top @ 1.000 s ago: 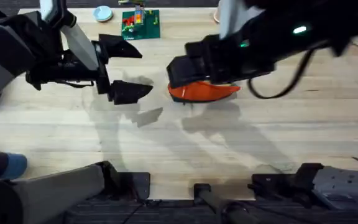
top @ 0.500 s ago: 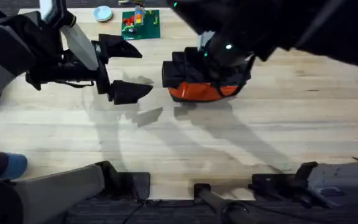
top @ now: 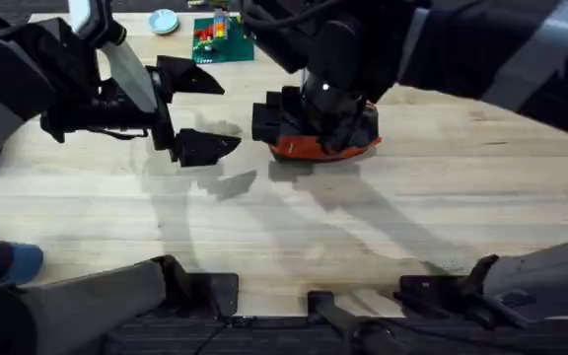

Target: Unzip the bag, pick up the pens from the table one at a time and place them inside, then zip the bag closed.

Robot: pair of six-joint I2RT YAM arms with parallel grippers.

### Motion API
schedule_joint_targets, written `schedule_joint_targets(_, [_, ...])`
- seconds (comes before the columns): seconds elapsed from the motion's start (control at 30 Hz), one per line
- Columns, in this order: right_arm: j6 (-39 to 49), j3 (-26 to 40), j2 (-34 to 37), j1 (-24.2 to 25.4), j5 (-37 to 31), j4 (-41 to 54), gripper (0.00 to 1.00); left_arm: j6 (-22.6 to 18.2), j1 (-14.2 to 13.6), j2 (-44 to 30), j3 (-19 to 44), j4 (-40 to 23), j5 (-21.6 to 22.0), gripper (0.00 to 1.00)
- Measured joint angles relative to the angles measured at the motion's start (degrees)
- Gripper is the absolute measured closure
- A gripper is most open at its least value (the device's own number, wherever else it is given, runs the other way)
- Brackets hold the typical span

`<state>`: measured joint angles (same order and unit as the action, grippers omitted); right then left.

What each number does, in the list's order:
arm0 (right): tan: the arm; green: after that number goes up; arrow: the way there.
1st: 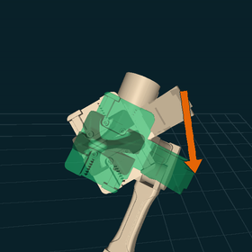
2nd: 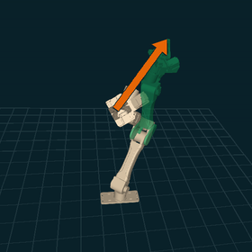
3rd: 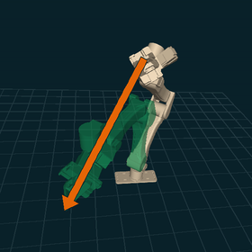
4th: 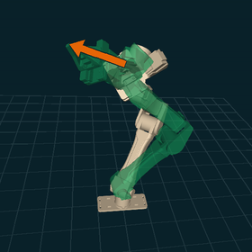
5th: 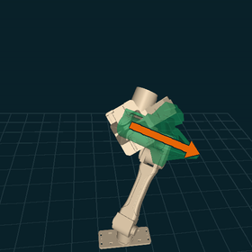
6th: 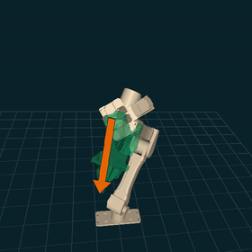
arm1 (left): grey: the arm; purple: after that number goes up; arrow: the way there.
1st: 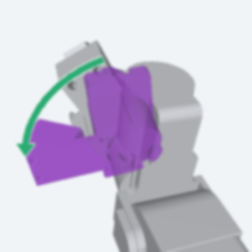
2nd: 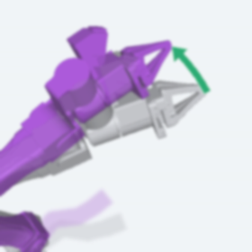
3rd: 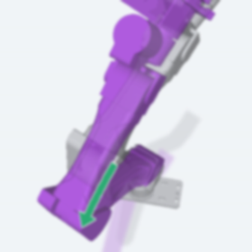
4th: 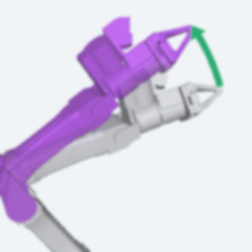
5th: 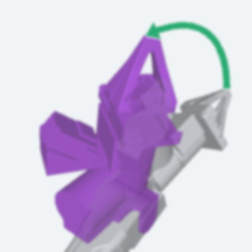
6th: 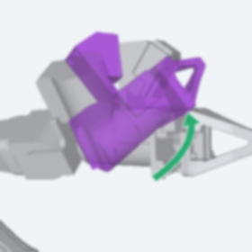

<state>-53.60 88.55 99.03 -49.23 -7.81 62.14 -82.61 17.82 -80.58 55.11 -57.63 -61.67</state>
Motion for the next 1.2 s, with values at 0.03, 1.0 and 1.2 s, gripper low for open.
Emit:
schedule_joint_targets(0.03, [-0.6, 0.0, 0.2, 0.0, 0.0, 0.0, 0.005, 0.0, 0.0, 0.0, 0.0, 0.0, 0.0, 0.005])
schedule_joint_targets(1.0, [-4.5, 0.1, 3.0, -4.6, -9.3, -2.6, 0.006, 0.0, 0.0, 0.0, 0.0, 0.0, 0.0, 0.005])
schedule_joint_targets(1.2, [-7.7, 0.1, 3.0, -5.0, -11.2, -3.5, 0.006, 0.0, 0.0, 0.0, 0.0, 0.0, 0.0, 0.005])
